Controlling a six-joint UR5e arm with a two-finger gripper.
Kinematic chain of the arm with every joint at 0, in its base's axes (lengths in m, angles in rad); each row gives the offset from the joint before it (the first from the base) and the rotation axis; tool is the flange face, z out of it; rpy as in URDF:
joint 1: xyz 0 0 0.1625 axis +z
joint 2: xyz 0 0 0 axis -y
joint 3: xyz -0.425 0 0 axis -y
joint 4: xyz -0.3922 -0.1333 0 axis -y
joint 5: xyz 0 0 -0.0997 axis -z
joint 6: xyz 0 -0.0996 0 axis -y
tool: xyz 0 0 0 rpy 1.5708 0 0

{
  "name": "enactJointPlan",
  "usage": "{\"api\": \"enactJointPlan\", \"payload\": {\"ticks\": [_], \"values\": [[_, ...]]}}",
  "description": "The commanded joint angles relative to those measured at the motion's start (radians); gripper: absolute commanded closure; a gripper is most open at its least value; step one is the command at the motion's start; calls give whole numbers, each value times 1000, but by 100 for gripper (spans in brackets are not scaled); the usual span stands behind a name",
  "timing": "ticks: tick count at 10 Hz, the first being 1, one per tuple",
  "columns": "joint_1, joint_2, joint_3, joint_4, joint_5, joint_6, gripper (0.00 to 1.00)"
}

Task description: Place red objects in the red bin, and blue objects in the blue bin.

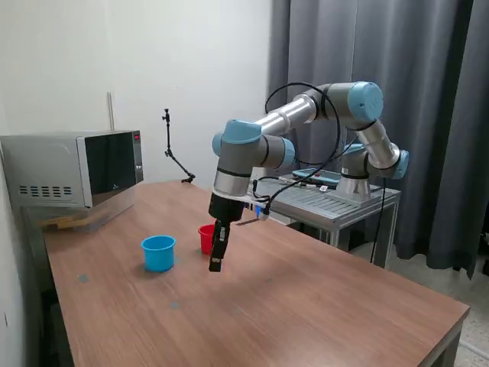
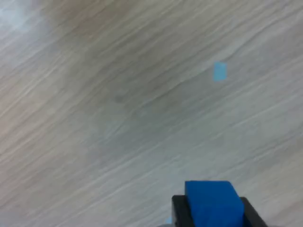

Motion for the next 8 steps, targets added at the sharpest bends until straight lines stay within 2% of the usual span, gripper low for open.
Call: {"api": "enactJointPlan", "payload": {"ticks": [1, 3, 8], "values": [[-46, -32, 34, 0, -3, -13, 100], [-97, -47, 38, 2, -3, -83, 100], [-204, -75, 83, 3, -9, -122, 100]]}}
